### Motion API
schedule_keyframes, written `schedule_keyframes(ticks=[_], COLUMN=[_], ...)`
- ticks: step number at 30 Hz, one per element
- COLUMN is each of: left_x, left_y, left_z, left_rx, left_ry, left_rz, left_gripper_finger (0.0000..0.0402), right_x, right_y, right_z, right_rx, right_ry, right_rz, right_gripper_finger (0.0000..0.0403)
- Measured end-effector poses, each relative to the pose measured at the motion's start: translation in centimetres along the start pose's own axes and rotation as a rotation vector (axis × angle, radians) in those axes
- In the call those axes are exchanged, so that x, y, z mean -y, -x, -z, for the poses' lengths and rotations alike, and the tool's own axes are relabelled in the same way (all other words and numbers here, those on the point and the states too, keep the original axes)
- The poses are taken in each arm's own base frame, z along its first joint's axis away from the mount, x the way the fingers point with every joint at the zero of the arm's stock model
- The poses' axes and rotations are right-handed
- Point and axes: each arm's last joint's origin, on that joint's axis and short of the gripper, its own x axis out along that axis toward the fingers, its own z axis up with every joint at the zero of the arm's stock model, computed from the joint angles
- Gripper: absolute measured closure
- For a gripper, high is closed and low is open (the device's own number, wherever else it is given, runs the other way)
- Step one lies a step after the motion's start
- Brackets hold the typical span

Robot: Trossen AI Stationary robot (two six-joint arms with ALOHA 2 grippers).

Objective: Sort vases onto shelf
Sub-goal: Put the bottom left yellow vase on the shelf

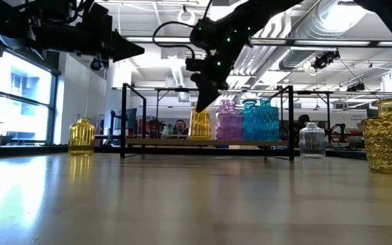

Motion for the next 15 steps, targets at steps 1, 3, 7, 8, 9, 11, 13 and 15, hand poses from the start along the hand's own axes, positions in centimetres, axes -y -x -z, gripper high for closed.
schedule_keyframes(ticks=[1,3,7,8,9,11,13,15], left_x=[0.0,0.0,0.0,0.0,0.0,0.0,0.0,0.0], left_y=[0.0,0.0,0.0,0.0,0.0,0.0,0.0,0.0], left_z=[0.0,0.0,0.0,0.0,0.0,0.0,0.0,0.0], left_rx=[0.0,-0.001,-0.001,-0.001,-0.001,-0.001,-0.001,-0.001], left_ry=[-0.001,-0.005,-0.005,-0.006,-0.006,-0.007,-0.007,-0.007], left_rz=[0.0,0.001,0.0,0.0,0.0,0.0,0.0,0.0], left_gripper_finger=[0.0401,0.0401,0.0401,0.0401,0.0401,0.0401,0.0401,0.0401], right_x=[0.0,0.1,0.5,0.5,0.5,0.6,0.8,1.0], right_y=[-0.3,-1.0,-1.4,-1.4,-1.4,-1.4,-1.5,-1.5], right_z=[0.1,0.2,0.2,0.2,0.1,0.0,0.1,0.1], right_rx=[-0.004,-0.006,-0.004,-0.006,-0.003,0.007,0.004,0.003], right_ry=[0.0,-0.006,-0.013,-0.013,-0.014,-0.017,-0.02,-0.024], right_rz=[0.002,0.005,0.043,0.056,0.066,0.076,0.087,0.089], right_gripper_finger=[0.0403,0.0403,0.0403,0.0403,0.0403,0.0403,0.0403,0.0403])
